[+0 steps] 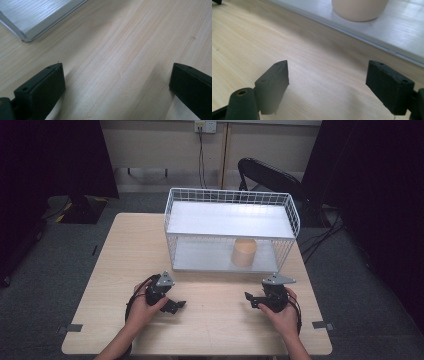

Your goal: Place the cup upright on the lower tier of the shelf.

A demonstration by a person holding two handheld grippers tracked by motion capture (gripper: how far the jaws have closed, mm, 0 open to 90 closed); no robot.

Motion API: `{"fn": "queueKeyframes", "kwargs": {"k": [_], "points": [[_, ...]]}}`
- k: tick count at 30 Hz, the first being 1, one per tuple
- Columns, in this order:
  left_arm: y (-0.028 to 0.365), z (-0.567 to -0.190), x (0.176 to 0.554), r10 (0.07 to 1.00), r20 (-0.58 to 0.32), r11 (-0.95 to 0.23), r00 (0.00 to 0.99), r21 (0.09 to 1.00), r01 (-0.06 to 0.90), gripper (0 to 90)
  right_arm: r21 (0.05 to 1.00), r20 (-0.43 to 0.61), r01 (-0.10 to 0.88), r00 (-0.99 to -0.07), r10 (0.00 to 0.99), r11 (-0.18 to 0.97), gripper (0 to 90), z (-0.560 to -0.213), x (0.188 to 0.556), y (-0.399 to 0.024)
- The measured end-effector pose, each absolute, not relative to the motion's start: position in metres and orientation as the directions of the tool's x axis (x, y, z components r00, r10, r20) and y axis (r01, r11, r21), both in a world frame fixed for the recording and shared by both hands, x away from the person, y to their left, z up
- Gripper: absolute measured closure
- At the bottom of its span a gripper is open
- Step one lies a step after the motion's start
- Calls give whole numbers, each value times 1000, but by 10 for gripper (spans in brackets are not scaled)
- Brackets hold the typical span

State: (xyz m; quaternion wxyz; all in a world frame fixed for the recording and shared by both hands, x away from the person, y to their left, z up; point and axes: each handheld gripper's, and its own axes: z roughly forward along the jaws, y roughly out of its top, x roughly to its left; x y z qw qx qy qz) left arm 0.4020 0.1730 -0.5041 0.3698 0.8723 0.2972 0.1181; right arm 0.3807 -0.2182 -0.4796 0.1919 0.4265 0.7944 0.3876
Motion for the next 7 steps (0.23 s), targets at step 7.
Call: {"fn": "queueKeyframes", "kwargs": {"k": [7], "points": [[173, -504, 402, 606, -14, -550, 795, 715, 431, 0, 760, 34, 546, -573, 819, 351, 180, -486, 380, -214]]}}
